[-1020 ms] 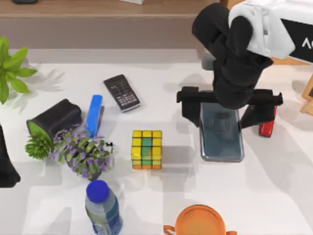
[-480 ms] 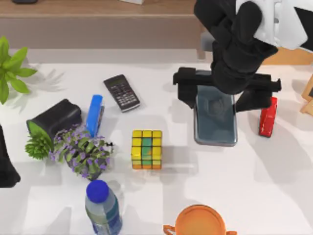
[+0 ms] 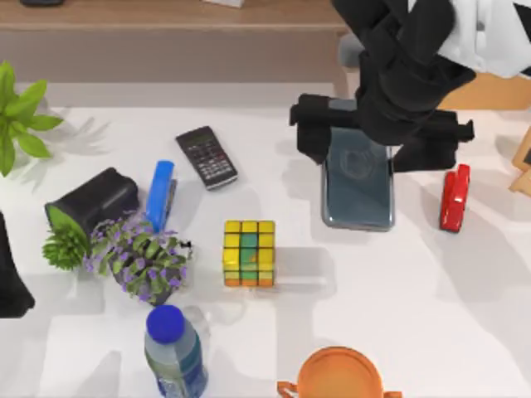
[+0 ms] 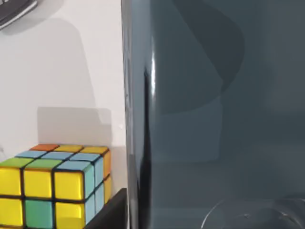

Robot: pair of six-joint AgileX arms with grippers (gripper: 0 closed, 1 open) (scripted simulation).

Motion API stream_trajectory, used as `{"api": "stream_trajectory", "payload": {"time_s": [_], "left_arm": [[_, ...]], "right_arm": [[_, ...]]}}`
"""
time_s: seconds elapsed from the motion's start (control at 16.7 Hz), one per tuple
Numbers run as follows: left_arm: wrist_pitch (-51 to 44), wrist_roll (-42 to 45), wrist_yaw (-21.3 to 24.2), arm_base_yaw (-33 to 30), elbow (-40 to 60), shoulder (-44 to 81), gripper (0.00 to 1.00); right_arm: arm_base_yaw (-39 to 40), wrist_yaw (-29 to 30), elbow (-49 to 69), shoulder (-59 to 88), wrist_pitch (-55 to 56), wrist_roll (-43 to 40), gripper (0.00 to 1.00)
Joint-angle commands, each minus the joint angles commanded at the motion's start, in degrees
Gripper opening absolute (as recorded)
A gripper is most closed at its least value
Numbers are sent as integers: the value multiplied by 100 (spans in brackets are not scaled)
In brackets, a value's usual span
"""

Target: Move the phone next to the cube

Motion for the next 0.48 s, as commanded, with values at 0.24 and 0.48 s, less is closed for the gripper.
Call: {"api": "stream_trajectory", "payload": {"time_s": [0.24,0.48], "left_arm": [[0,0,0,0,0,0,100],[0,0,0,0,0,0,100]], "right_arm": [[-2,-2,-75,-1,135,-20,0],[-6,-6,-223,83,261,-47,0]]}}
